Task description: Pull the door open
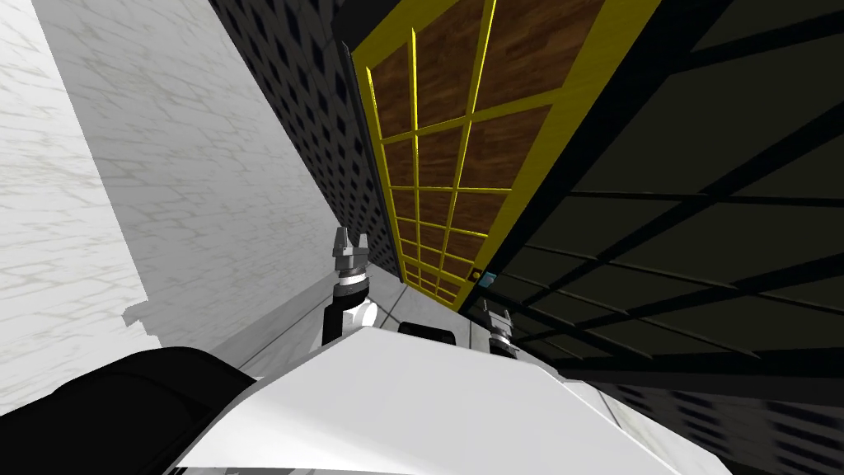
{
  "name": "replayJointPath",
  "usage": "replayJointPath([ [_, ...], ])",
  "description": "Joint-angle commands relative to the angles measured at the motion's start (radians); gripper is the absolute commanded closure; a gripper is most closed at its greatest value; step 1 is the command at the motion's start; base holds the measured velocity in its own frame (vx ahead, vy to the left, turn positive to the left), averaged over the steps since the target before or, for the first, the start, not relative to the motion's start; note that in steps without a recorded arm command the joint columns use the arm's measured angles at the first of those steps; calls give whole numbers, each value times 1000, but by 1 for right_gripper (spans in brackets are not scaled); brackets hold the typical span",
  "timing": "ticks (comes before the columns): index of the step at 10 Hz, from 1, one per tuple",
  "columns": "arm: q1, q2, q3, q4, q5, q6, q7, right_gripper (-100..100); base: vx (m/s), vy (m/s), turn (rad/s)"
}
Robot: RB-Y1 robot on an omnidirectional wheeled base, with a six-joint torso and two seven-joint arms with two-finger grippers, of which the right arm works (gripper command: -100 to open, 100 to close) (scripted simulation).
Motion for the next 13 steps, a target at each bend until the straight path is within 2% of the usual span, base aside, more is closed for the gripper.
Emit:
replayJointPath([
  [1, 8, -4, -3, 17, -4, 0, -5, -100, -145, 27, -63],
  [6, 75, -34, -32, 84, -25, -2, -25, -100, -189, 3, -73],
  [9, 100, -48, -46, 114, -35, -3, -35, -100, -119, 24, -51],
  [12, 136, -74, -72, 166, -53, -5, -56, -100, -105, -1, -56],
  [13, 136, -74, -72, 166, -53, -5, -56, -100, -81, -13, -21],
])
